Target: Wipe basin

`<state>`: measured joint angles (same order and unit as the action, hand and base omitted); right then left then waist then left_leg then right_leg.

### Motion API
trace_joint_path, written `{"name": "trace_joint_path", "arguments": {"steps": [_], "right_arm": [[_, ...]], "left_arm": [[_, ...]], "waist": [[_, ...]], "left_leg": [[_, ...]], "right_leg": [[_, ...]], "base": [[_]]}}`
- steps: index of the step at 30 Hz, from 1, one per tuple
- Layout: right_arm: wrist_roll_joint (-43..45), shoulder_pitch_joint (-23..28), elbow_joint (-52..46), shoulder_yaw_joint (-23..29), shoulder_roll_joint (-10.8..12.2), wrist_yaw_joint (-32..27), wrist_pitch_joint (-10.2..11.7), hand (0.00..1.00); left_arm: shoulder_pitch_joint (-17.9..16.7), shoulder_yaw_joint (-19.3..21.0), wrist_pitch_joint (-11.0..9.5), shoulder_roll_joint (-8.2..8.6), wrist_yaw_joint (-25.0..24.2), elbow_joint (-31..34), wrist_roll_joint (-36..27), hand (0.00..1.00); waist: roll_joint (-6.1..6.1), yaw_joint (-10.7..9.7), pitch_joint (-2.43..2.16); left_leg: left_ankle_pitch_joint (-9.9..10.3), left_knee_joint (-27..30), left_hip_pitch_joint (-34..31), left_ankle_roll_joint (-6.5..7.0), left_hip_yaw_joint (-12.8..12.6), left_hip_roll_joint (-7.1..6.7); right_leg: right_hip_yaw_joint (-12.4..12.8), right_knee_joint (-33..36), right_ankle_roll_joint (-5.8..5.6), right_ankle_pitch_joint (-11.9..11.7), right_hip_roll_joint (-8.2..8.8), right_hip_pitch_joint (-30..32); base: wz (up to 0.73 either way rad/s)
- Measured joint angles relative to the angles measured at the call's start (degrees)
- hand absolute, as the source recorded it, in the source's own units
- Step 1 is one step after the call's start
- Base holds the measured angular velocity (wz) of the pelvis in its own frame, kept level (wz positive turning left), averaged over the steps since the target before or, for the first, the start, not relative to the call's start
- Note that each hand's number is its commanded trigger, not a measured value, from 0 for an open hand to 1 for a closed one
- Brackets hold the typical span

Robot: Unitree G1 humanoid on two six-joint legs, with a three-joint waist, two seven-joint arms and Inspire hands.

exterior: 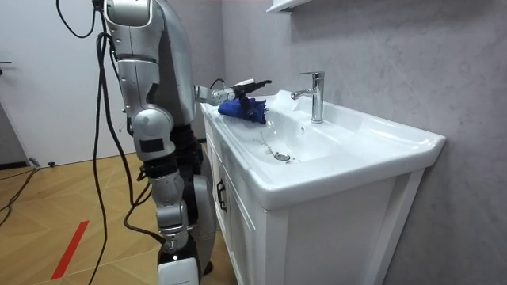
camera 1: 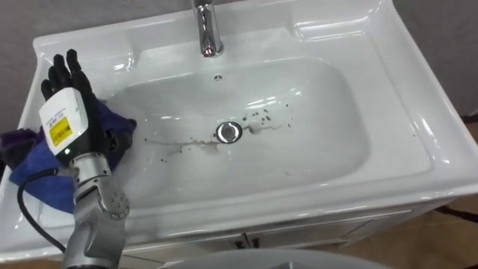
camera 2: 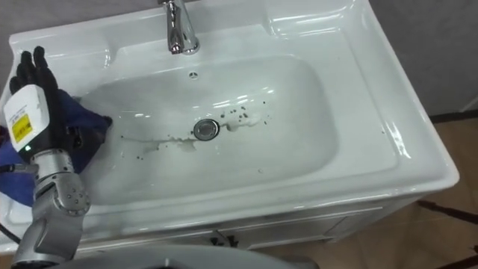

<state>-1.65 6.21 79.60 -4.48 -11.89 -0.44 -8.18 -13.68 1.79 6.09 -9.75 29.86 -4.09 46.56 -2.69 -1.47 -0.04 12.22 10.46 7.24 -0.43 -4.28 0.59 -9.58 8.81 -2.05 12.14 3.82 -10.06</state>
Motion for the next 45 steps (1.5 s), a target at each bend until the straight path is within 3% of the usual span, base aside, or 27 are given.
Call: {"name": "trace_joint_path", "arguments": {"steps": [7,12,33,40,45], "right_arm": [[1.86,0.24,0.75,-1.12,0.22,0.62,-0.71,0.00],[1.89,-0.30,0.51,-2.79,0.23,0.61,-1.24,0.00],[1.98,-0.30,-2.25,-3.14,0.21,1.87,-3.93,0.00],[1.86,0.66,-2.77,-3.13,-0.21,1.88,-3.93,0.00],[1.93,0.62,-2.85,-2.00,-0.45,1.87,-3.90,0.00]], "left_arm": [[-2.04,-3.43,0.29,-0.30,-0.05,-2.04,0.43,0.00],[-2.46,-6.79,1.49,-0.36,-1.52,-8.77,0.30,0.00],[-2.63,-6.38,5.09,-1.46,-2.56,-8.64,1.78,0.00],[-2.69,-5.92,5.22,-1.48,-0.69,-8.61,1.34,0.00],[-2.69,-2.91,5.14,-1.46,0.99,-8.61,1.38,0.00]], "waist": [[0.15,-0.26,0.01],[0.23,-0.19,0.03],[1.01,0.17,-0.49],[0.71,0.31,-0.57],[-0.12,0.41,-0.53]], "left_leg": [[-0.01,-0.02,0.26,0.01,-0.05,-0.09],[-0.01,-0.07,0.78,0.01,-0.04,-0.07],[-0.02,-0.69,1.45,0.02,-0.34,-0.14],[-0.02,-0.64,1.26,0.02,-0.24,-0.11],[0.00,-0.62,1.22,0.00,-0.16,-0.01]], "right_leg": [[0.19,-0.05,0.00,0.00,0.03,-0.28],[0.05,-0.11,0.00,0.00,0.03,-0.97],[0.17,-0.16,-0.09,0.06,0.10,-0.96],[0.19,-0.07,-0.08,0.05,0.05,-0.98],[0.06,0.03,-0.03,0.02,-0.03,-0.94]], "base": [[0.00],[0.00],[0.00],[0.00],[0.00]]}}
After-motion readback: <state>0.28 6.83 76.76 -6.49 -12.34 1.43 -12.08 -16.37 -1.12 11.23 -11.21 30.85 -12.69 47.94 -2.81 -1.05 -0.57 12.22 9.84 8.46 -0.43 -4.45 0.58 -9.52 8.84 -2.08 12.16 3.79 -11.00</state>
